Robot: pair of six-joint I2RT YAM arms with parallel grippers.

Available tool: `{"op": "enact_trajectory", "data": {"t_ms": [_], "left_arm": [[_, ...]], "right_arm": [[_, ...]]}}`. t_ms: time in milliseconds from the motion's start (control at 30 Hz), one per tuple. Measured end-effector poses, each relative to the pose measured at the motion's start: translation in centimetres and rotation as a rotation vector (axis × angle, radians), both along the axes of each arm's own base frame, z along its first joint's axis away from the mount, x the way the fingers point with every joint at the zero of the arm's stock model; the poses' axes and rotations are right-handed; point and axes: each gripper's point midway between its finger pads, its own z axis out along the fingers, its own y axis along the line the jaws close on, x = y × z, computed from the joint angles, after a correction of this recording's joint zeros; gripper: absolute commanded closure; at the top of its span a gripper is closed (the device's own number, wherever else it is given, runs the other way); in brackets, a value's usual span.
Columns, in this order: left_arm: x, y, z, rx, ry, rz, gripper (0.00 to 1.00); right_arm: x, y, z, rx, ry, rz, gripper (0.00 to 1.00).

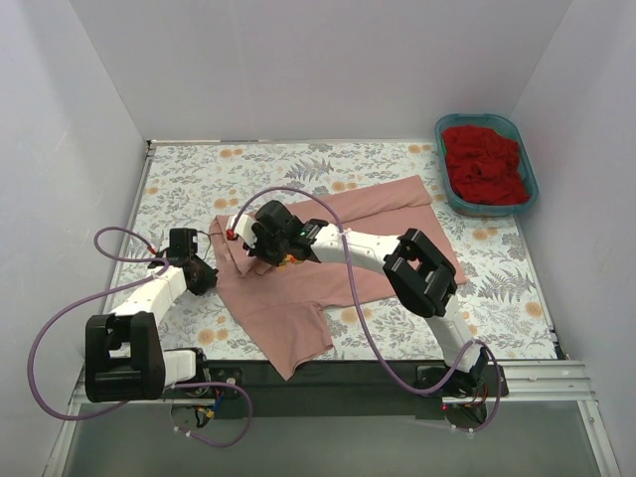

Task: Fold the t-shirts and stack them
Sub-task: Fold the tshirt

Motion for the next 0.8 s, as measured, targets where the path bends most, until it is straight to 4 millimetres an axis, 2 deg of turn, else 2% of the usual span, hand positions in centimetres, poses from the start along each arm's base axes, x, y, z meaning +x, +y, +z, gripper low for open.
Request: {"op": "enact_trajectory", "data": {"t_ms": [133,233,667,733,767,800], "left_arm": [[-0.1,0.4,0.2,0.022,-0.001,0.011,1.0],[-0.1,0.6,0.3,0.031,0.001,0.016,1.0],[-0.1,1.1,0.9,0.05,-0.017,0.054,1.0],[-0.1,1.2,0.9,0.052,-0.019,0.061,1.0],[-0.1,1.3,1.0,0.052,-0.02,0.066,1.0],[-0.1,1.3,1.0,0.053,-0.02,0.069,0.99]], "right_arm": [[-0.6,-0.2,1.9,0.026,-0.002,0.023,0.99],[-0.9,-0.2,2.5,0.036,-0.001,0.036,0.99],[-3.4,-1.0,0.8,0.013,0.094,0.109,0.99],[-3.6,-1.1,0.7,0.009,0.102,0.113,0.91],[-3.7,-1.1,0.7,0.01,0.107,0.117,0.79],[-3.8,-1.1,0.6,0.01,0.114,0.119,0.75]]}}
